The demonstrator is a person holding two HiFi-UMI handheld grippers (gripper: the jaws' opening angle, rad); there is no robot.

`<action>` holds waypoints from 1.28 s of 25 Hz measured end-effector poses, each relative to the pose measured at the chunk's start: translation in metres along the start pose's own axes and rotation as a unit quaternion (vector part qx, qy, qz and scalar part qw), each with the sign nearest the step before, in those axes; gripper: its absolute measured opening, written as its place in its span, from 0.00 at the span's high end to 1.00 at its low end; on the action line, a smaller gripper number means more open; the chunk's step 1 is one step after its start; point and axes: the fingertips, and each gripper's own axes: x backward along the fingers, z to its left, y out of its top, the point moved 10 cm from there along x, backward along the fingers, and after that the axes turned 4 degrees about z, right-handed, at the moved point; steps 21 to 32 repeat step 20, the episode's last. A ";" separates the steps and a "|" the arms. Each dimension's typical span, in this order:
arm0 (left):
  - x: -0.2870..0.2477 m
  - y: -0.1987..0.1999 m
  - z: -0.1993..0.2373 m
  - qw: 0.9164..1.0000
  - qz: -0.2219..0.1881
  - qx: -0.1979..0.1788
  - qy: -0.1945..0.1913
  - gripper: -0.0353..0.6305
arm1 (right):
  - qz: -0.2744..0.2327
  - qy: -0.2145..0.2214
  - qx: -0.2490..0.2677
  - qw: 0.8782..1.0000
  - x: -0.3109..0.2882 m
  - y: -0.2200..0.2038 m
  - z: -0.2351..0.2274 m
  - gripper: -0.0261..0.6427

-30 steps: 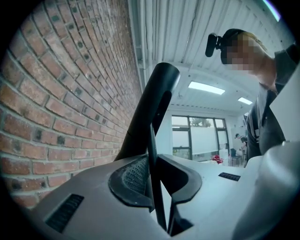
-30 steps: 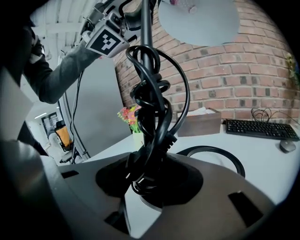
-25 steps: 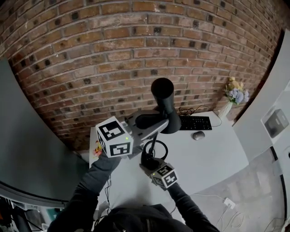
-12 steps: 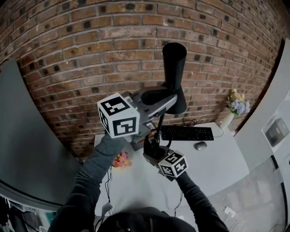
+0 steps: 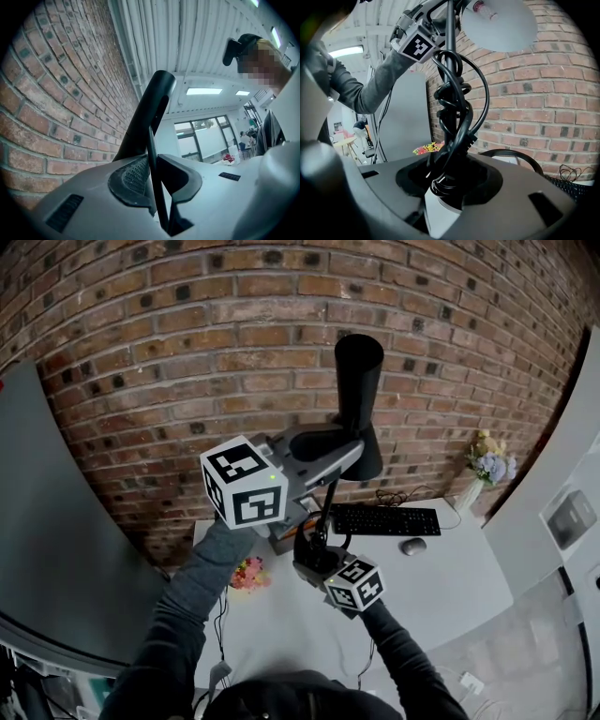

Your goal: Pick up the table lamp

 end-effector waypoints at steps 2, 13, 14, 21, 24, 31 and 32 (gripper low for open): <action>-0.001 -0.001 0.001 1.000 -0.001 0.002 0.002 0.86 | 0.000 0.000 0.000 1.000 0.001 -0.001 -0.001 0.73; -0.003 -0.004 0.001 1.000 0.007 -0.002 0.002 0.85 | 0.010 -0.009 -0.005 1.000 0.004 -0.005 -0.003 0.73; -0.003 -0.004 0.000 1.000 0.007 -0.004 0.001 0.85 | 0.011 -0.009 -0.005 1.000 0.004 -0.005 -0.003 0.73; -0.005 -0.003 -0.005 1.000 0.007 -0.010 0.000 0.85 | 0.014 -0.013 -0.002 1.000 0.007 -0.006 -0.002 0.73; -0.005 -0.003 -0.005 1.000 0.007 -0.010 0.000 0.85 | 0.014 -0.013 -0.002 1.000 0.007 -0.006 -0.002 0.73; -0.005 -0.003 -0.005 1.000 0.007 -0.010 0.000 0.85 | 0.014 -0.013 -0.002 1.000 0.007 -0.006 -0.002 0.73; -0.005 -0.003 -0.005 1.000 0.007 -0.010 0.000 0.85 | 0.014 -0.013 -0.002 1.000 0.007 -0.006 -0.002 0.73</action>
